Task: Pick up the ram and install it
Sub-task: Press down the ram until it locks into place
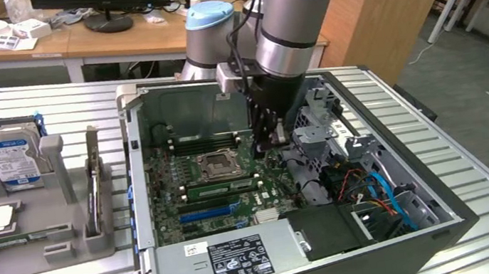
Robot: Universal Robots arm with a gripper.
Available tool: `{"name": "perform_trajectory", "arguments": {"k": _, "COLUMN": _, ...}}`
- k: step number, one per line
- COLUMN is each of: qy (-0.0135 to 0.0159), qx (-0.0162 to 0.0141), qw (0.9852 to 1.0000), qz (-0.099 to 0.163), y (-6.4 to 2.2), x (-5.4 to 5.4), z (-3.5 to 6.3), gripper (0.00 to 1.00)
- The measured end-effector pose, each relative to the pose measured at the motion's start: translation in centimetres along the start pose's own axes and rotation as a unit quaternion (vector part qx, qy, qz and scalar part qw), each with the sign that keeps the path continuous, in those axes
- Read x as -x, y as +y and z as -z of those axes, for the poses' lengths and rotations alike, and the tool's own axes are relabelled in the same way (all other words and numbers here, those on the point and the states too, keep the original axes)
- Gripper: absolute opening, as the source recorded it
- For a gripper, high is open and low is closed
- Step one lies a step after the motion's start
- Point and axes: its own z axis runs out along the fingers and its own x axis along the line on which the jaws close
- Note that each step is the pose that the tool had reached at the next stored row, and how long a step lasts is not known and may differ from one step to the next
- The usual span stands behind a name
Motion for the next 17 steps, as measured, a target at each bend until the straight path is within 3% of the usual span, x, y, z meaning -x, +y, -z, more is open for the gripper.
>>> {"name": "perform_trajectory", "arguments": {"k": 14, "qy": 0.0000, "qx": 0.0000, "qw": 1.0000, "qz": 0.000, "y": -0.05, "x": -0.01, "z": -0.51, "gripper": 0.11}}
{"name": "perform_trajectory", "arguments": {"k": 17, "qy": 0.0000, "qx": 0.0001, "qw": 1.0000, "qz": 0.000, "y": -0.46, "x": 0.00, "z": -0.50, "gripper": 0.11}}
